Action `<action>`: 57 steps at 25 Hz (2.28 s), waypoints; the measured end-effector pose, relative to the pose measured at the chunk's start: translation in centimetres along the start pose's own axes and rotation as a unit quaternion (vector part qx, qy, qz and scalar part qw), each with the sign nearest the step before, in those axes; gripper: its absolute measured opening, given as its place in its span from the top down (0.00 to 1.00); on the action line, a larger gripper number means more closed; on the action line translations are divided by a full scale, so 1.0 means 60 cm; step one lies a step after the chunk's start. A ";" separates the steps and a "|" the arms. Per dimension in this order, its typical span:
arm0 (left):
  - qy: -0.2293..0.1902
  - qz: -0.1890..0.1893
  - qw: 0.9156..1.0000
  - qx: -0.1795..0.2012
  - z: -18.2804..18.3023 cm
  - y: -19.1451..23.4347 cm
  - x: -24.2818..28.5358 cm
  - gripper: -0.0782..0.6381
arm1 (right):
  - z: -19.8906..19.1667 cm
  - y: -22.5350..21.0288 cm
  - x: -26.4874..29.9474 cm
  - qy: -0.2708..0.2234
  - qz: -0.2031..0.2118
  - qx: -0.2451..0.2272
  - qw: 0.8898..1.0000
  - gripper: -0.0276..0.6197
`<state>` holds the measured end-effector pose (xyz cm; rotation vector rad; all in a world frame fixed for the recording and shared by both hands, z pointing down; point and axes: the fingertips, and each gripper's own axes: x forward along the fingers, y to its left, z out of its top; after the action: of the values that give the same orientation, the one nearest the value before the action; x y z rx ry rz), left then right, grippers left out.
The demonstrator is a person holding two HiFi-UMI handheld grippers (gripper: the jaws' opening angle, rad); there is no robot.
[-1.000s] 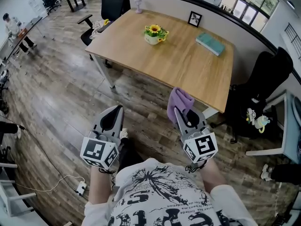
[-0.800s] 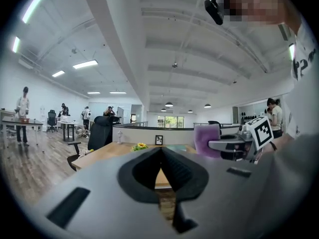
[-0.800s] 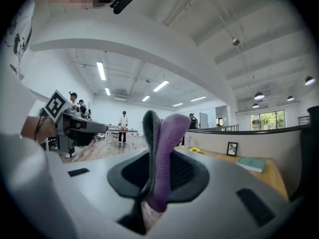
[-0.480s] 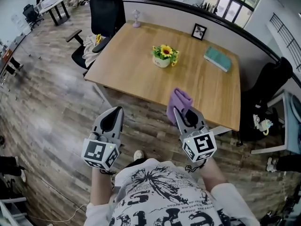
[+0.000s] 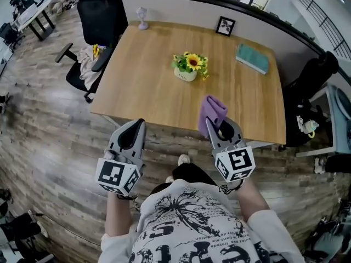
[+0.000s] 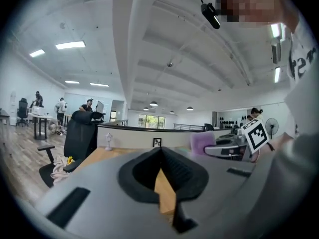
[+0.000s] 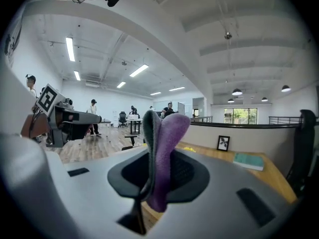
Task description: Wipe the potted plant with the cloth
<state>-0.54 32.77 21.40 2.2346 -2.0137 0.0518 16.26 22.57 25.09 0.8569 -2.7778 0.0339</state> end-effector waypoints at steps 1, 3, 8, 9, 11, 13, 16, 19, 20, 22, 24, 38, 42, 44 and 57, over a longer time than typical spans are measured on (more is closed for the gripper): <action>0.004 -0.008 1.000 -0.007 -0.007 0.007 0.019 0.89 | -0.004 -0.016 0.013 0.004 -0.010 0.003 1.000 0.84; 0.014 -0.032 0.999 -0.018 -0.019 0.016 0.058 0.89 | -0.015 -0.049 0.039 0.013 -0.028 0.011 0.999 0.84; 0.037 -0.058 0.998 0.001 -0.025 0.054 0.174 0.89 | -0.034 -0.137 0.115 0.036 -0.064 0.019 0.997 0.84; 0.040 -0.061 0.997 0.002 -0.024 0.064 0.201 0.88 | -0.036 -0.154 0.130 0.040 -0.070 0.019 0.997 0.84; 0.049 -0.068 0.996 0.004 -0.026 0.078 0.258 0.89 | -0.041 -0.191 0.160 0.048 -0.078 0.023 0.996 0.84; 0.064 -0.076 0.995 0.014 -0.035 0.089 0.313 0.89 | -0.051 -0.229 0.187 0.058 -0.087 0.032 0.994 0.84; 0.084 -0.093 0.992 0.021 -0.051 0.101 0.397 0.89 | -0.077 -0.287 0.228 0.078 -0.106 0.038 0.991 0.84; 0.111 -0.119 0.987 0.020 -0.080 0.106 0.476 0.89 | -0.128 -0.329 0.269 0.118 -0.116 0.049 0.985 0.84; 0.122 -0.126 0.984 0.021 -0.093 0.108 0.499 0.89 | -0.149 -0.338 0.281 0.132 -0.115 0.056 0.983 0.84; 0.142 -0.139 0.980 0.024 -0.122 0.111 0.540 0.89 | -0.190 -0.354 0.305 0.159 -0.114 0.070 0.978 0.84; 0.157 -0.151 0.976 0.022 -0.148 0.115 0.574 0.89 | -0.228 -0.367 0.326 0.183 -0.113 0.089 0.973 0.84; 0.228 -0.237 0.942 0.072 -0.290 0.145 0.700 0.89 | -0.373 -0.374 0.431 0.310 -0.124 0.203 0.921 0.84; 0.253 -0.271 0.926 0.064 -0.326 0.151 0.709 0.89 | -0.375 -0.352 0.462 0.325 -0.123 0.213 0.913 0.84; 0.258 -0.288 0.921 0.052 -0.342 0.158 0.709 0.89 | -0.377 -0.340 0.478 0.322 -0.125 0.220 0.912 0.84; 0.241 -0.348 0.906 -0.021 -0.337 0.134 0.697 0.89 | -0.359 -0.310 0.504 0.299 -0.129 0.224 0.919 0.84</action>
<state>-2.76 -6.84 46.84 2.4540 -0.9056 0.4301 7.01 -7.61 52.06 1.0842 -2.0862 0.7737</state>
